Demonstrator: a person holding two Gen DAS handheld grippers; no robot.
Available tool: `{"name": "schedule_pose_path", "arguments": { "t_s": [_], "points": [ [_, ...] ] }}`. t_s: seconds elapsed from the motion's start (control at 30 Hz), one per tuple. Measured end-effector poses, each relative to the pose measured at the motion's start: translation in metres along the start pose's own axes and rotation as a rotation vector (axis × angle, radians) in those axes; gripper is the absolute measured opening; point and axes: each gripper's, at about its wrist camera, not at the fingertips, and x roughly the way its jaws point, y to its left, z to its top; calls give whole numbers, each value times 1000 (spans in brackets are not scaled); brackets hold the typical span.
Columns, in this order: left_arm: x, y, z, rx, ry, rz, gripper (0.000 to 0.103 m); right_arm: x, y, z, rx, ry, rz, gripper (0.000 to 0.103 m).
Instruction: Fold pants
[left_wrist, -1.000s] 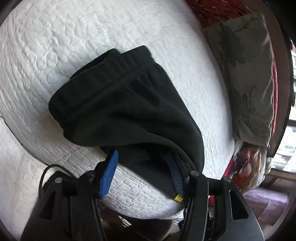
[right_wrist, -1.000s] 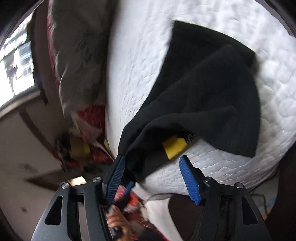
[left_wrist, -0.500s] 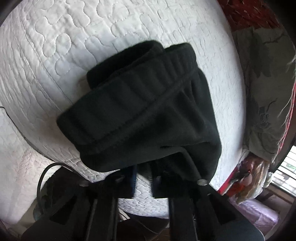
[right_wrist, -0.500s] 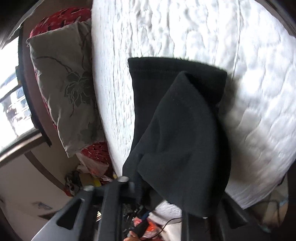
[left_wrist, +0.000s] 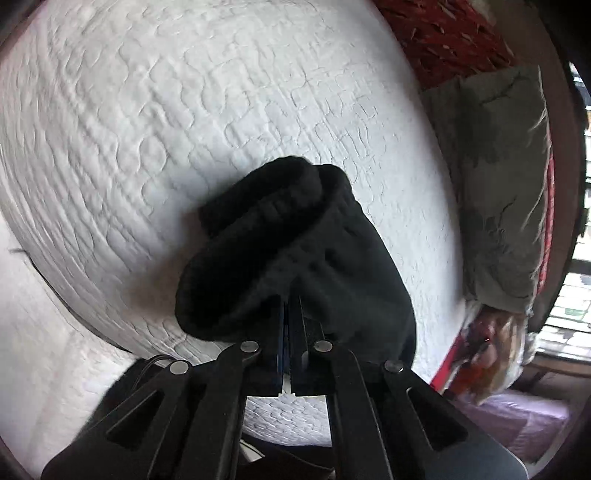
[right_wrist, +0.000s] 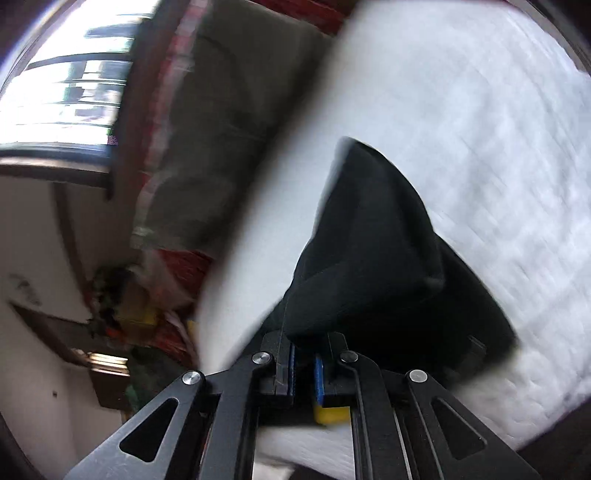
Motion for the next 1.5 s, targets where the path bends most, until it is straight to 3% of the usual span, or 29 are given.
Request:
{"name": "schedule_pose_path", "arguments": {
  "t_s": [0.07,0.13,0.17,0.2,0.27,0.5,0.53,0.57,0.6,0.7,0.87,1.03,1.1,1.2,1.27,1.4,1.5],
  "points": [
    [-8,-6,-9,26,-9,-33,1,4,-26,-8,80,10,5,7],
    [-11,-16,-27,64,-12,-57,8,6,-33,-10,107,9,23,7],
    [-11,-19,-33,83,-8,-63,22,6,-32,-11,99,10,28,7],
    [-8,-20,-41,103,-3,-53,41,6,-31,-12,91,12,30,7],
    [-3,-16,-47,106,-10,-39,55,7,-24,-12,78,15,32,9],
    [39,-3,-40,19,64,-38,52,4,-24,-14,105,23,57,11],
    [40,-4,-38,20,63,-40,47,-1,-32,-14,105,23,60,11],
    [41,-6,-36,13,60,-43,25,-2,-32,-15,103,22,62,11],
    [40,-8,-35,5,64,-55,12,-2,-32,-16,101,24,62,11],
    [28,-9,-29,-10,52,-77,3,-4,-33,-16,96,29,63,11],
    [23,-6,-29,-45,64,-120,3,-6,-25,-18,42,38,54,10],
    [31,-19,-10,-56,71,-68,2,-2,-14,-13,-13,51,-3,9],
    [25,-29,-5,-61,67,-109,2,1,-3,-3,-22,52,-14,7],
    [1,-47,-2,20,-32,-128,2,-15,37,16,-92,-23,92,7],
    [4,-44,-6,58,-44,-107,2,-19,52,21,-158,-34,101,7],
    [39,-10,-11,32,37,-14,2,6,17,4,-153,81,-40,9],
    [48,12,-10,-36,73,-78,2,18,-12,-9,-135,133,-125,12]
  ]
}}
